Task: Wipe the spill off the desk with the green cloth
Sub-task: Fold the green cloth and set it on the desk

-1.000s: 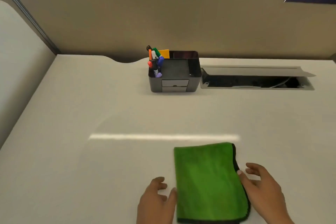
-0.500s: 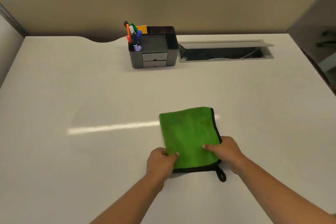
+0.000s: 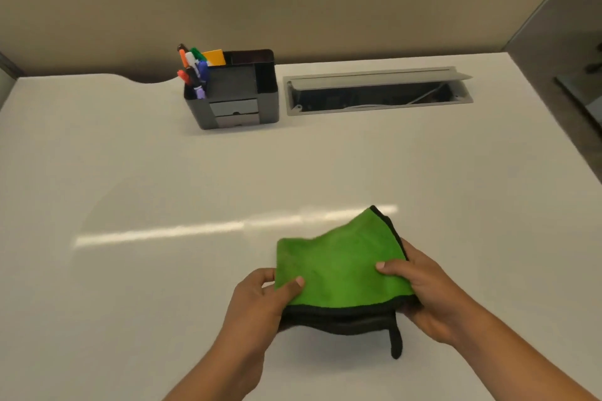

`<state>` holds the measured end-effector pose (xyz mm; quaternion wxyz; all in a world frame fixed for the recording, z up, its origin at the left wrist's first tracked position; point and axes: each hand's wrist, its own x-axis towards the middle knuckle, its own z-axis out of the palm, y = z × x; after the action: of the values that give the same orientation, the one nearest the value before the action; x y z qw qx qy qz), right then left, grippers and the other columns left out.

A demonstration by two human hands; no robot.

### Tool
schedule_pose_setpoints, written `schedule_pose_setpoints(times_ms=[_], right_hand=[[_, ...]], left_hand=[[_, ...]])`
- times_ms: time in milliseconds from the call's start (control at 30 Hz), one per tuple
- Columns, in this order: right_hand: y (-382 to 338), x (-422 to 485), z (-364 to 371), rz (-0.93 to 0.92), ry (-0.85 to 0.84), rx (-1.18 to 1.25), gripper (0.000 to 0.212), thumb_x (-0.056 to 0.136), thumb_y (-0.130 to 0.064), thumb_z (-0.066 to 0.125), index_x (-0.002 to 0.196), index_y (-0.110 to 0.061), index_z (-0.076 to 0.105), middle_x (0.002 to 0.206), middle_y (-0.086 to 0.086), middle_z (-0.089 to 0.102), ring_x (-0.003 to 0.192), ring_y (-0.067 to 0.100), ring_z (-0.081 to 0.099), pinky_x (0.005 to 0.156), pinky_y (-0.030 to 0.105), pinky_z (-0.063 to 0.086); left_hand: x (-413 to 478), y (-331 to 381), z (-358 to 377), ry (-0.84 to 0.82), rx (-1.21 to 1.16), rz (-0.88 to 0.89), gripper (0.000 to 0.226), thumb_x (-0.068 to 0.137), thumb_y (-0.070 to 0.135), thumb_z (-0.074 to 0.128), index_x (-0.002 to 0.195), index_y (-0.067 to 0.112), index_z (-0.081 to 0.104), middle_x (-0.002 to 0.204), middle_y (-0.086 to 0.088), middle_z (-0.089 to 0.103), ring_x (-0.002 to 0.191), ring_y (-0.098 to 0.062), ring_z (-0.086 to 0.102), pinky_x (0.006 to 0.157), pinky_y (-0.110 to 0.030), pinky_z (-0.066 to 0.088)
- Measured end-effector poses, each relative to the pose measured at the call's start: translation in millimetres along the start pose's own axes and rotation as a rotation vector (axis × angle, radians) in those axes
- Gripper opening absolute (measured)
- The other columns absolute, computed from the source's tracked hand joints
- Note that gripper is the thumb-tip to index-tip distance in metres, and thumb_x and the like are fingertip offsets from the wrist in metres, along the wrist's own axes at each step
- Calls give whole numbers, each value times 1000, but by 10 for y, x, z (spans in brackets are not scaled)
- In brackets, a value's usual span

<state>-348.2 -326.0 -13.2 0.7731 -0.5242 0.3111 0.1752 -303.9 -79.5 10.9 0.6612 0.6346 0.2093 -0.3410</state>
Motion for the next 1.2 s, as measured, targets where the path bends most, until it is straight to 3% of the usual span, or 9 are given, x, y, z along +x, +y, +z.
schedule_pose_setpoints(times_ms=[200,400,600,667,733,800,900,1033,1200], right_hand=[[-439,-400,-969,-40,-14,38,46,74,-3,69,115,-23,74,123,16,72,111,37,70,72,41,63],[-1140,-199,-1861,-110,158,-33,54,77,4,63,124,-22,67,121,13,73,107,33,70,78,41,59],[-1982,404,-2683,-249,356,-20,49,87,10,54,120,-24,67,108,7,76,84,21,75,57,32,60],[-2085,587,-2952,-255,470,-148,51,90,4,60,133,-23,59,111,5,73,91,22,71,67,35,61],[-2029,733,-3165,-189,663,-489,62,90,-9,70,146,-18,47,126,11,65,111,29,64,89,42,56],[-1884,849,-3264,-196,769,-850,74,84,-19,79,149,-16,43,142,16,57,128,35,54,101,40,46],[-1632,1048,-3220,-345,674,-1042,70,82,-26,80,145,-18,49,146,13,54,133,34,51,104,40,45],[-1415,1316,-3095,-150,569,-1322,82,87,-57,66,156,-37,28,167,11,21,152,36,19,119,49,29],[-1546,1409,-3080,-30,512,-1419,85,89,-66,55,158,-43,12,171,5,2,155,37,3,121,56,25]], left_hand=[[-2,116,908,-162,49,1,29,82,11,72,108,5,59,83,-15,76,57,-16,65,48,-29,51],[472,357,2034,-248,115,103,24,87,12,67,110,12,59,88,-6,77,65,-8,66,53,-26,51],[1233,864,3127,-211,163,300,25,87,10,67,109,16,58,93,-1,75,73,-10,70,55,-29,57],[1465,867,3382,-130,336,369,36,84,18,69,117,14,56,107,-2,72,88,-18,69,72,-38,59],[1658,749,3499,-4,685,443,53,83,32,68,130,14,50,124,-3,64,105,-24,63,84,-33,51],[1786,593,3537,-35,938,565,58,84,40,63,135,17,46,130,-3,59,115,-25,58,86,-30,44],[1984,376,3559,-233,1248,749,60,85,45,58,139,23,41,145,-2,48,129,-23,48,100,-34,42],[2172,254,3619,-334,1577,795,70,92,46,48,150,15,26,162,-8,18,148,-21,15,118,-39,16],[2273,329,3648,-350,1667,826,70,96,46,39,153,13,16,163,-7,12,150,-21,6,120,-41,6]])
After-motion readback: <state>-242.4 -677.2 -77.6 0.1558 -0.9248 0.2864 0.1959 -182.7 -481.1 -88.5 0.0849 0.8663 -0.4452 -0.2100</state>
